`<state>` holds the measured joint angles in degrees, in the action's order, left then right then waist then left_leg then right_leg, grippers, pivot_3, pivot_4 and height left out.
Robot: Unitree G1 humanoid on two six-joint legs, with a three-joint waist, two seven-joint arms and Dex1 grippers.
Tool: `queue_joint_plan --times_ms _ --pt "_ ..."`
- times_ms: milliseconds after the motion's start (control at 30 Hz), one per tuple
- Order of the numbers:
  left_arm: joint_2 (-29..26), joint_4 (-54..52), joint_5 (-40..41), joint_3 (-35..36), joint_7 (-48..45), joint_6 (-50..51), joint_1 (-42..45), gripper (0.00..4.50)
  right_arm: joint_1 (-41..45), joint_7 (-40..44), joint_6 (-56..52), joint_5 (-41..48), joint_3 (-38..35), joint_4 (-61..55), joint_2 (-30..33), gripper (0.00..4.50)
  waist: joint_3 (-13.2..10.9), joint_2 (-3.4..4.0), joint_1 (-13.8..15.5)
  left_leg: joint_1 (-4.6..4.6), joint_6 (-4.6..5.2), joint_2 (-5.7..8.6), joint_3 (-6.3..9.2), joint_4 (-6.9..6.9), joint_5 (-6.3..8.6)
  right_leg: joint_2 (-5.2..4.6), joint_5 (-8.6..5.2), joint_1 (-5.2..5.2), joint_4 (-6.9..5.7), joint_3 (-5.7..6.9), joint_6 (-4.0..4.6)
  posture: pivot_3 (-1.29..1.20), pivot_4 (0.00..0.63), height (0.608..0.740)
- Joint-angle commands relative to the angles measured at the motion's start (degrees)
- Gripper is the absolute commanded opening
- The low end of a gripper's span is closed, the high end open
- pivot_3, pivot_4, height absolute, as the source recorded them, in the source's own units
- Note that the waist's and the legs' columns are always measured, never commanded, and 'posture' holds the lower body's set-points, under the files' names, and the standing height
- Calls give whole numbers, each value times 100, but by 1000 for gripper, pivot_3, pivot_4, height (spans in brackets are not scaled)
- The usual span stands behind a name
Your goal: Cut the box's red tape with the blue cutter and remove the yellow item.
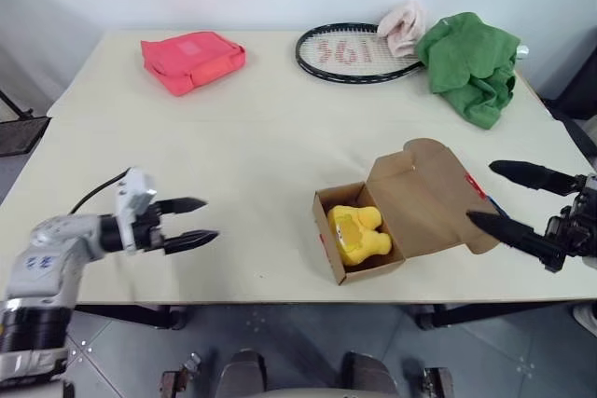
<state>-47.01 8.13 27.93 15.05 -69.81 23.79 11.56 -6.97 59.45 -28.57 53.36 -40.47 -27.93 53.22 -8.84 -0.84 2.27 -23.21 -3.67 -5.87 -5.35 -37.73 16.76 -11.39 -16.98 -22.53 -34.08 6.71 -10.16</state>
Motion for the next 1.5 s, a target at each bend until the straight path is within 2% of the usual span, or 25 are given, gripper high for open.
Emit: queue_joint_plan --times_ms 33,200,267,333,400,500,600,700,900,1267,1500 --pt "-222 -196 104 506 -112 -249 -496 4468 -75 597 739 -426 51 -216 -85 4500 -1 -1 -34 0 0 0 0 0 0 0 0 0 0 0 0 0 150 740" --pt "-305 -1255 472 517 -100 230 -836 4468 -33 1076 1233 -478 118 -214 -204 4500 -5 -8 33 0 0 -1 1 -6 0 -1 0 4 -3 0 0 0 150 740" --pt "-274 -1877 663 61 79 762 -370 4468 31 1121 887 -185 18 -92 -5 4500 -5 -8 82 2 0 -1 1 -12 0 -1 0 6 -9 -2 0 0 150 740" --pt "-261 -2354 892 -521 403 1728 397 4468 -2 1234 555 68 -115 -32 213 4500 -8 -8 150 1 0 0 5 -22 0 -1 0 9 -18 -2 0 0 150 740" --pt "-119 -2581 845 -1097 542 2073 1124 4468 67 1201 539 102 -178 -26 258 4500 -5 -13 148 3 1 0 6 -29 1 -1 0 12 -25 -4 1 0 150 740" --pt "322 -2577 569 -1997 724 2290 2265 4468 77 1056 502 172 -253 -208 221 4500 -6 -12 143 4 0 1 4 -26 0 0 1 10 -26 -5 0 0 150 740" --pt "580 -2389 580 -2542 575 2607 2999 4468 -36 901 476 221 -311 -531 93 4500 -11 -20 149 4 -2 0 4 -26 -1 1 1 6 -28 -4 -1 0 150 740" --pt "1183 -1732 -222 -3659 567 2351 4000 4468 -392 701 350 277 -697 -808 -49 4500 -13 -20 133 5 -2 0 4 -22 -1 2 1 4 -27 -2 -1 0 150 740" --pt "2297 -640 -1423 -4794 790 1502 4809 4468 -833 350 302 308 -995 -1194 -247 4500 -19 -31 232 2 -2 4 3 -34 -1 1 1 13 -11 -4 0 0 150 740" --pt "3149 874 -2550 -5341 526 236 5049 4468 -1836 -84 248 567 -1344 -1850 -713 4500 -23 -35 242 0 -1 3 4 -32 0 1 1 9 -11 -4 0 0 150 740" --pt "3462 1354 -3008 -5445 413 -204 4981 4468 -2158 -131 229 753 -1432 -1961 -663 4500 -22 -34 233 1 0 3 5 -33 0 1 1 11 -13 -4 1 0 150 740"
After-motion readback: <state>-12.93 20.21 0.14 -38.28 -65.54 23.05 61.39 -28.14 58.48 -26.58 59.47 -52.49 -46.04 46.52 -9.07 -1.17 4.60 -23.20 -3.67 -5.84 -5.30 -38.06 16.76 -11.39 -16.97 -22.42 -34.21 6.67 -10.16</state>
